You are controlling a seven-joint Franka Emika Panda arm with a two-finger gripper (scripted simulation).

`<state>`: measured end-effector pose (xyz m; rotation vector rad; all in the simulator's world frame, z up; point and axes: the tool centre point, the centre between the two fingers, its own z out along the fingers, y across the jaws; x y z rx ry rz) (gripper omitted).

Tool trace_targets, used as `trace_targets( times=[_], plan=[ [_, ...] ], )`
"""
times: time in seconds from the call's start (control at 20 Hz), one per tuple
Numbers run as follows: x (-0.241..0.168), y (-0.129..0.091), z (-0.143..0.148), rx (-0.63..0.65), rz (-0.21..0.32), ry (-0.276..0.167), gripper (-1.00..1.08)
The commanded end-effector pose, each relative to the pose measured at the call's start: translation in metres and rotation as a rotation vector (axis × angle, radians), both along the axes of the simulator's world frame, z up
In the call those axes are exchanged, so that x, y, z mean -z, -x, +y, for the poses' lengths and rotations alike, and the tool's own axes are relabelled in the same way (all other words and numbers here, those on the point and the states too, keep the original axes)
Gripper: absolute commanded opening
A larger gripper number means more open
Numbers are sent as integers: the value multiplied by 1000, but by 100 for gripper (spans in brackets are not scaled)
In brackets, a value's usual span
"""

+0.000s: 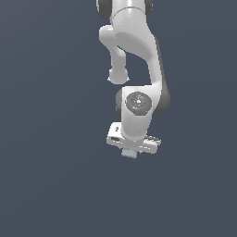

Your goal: Pick up the object and move it to a goal position.

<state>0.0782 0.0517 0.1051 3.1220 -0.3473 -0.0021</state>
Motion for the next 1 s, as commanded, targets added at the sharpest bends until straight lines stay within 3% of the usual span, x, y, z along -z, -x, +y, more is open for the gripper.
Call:
trace_targets(
  times=[0.0,0.95],
  plan=[
    [-23,9,4,0,-1,0,-100],
    [-228,87,40,0,-1,1,-100]
  ],
)
